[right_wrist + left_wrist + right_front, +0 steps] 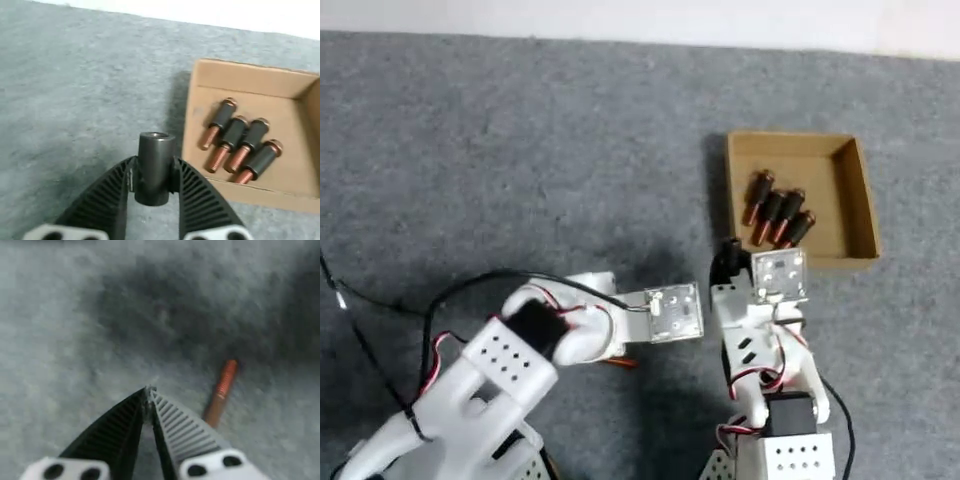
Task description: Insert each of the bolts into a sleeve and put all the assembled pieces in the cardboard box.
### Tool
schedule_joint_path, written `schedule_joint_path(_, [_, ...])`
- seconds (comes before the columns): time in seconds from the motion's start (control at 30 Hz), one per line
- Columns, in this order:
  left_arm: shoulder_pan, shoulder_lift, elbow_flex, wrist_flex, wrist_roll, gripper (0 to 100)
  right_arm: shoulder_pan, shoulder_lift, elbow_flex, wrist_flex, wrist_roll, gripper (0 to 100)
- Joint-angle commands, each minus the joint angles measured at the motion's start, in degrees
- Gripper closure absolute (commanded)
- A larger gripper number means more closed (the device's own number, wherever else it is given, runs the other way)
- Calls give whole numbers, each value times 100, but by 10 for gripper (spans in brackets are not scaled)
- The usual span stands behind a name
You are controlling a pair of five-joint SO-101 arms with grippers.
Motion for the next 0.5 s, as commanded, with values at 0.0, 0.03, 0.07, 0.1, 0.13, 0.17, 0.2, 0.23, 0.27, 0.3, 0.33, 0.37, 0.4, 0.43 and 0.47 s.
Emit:
schedule_joint_path(0.0, [101,171,-426,747,-730,989,92,-92,-40,-13,62,993])
schedule_joint_path(0.03, [84,180,-426,862,-976,989,92,-92,-40,-13,62,993])
schedule_joint_path(0.07, [84,180,-426,967,-1187,988,92,-92,-40,-13,62,993])
schedule_joint_path(0.1, [48,189,-426,1020,-1327,982,92,-101,-40,-13,62,993])
schedule_joint_path(0.13, [-22,189,-418,1029,-1424,968,92,-101,-40,-13,62,993])
schedule_joint_path(0.17, [-92,198,-409,1046,-1486,947,92,-101,-40,-13,62,993])
schedule_joint_path(0.2, [-171,198,-400,1037,-1538,919,92,-101,-40,-13,62,993])
schedule_joint_path(0.23, [-242,198,-400,1037,-1626,887,92,-101,-40,-13,62,993])
schedule_joint_path(0.27, [-312,207,-391,1037,-1714,857,92,-101,-40,-13,62,993])
schedule_joint_path(0.3, [-374,207,-347,1037,-1802,832,92,-101,-40,-13,62,993])
schedule_joint_path(0.33, [-426,207,-268,1037,-1890,812,92,-101,-40,-13,62,993])
schedule_joint_path(0.37, [-470,207,-171,993,-2040,803,92,-101,-40,-13,62,993])
schedule_joint_path(0.4, [-514,207,-31,844,-2180,802,92,-101,-40,-13,62,993])
schedule_joint_path(0.43, [-567,207,136,633,-2277,802,92,-101,-40,-13,62,993])
schedule_joint_path(0.47, [-629,207,303,387,-2347,802,92,-101,-40,-13,62,993])
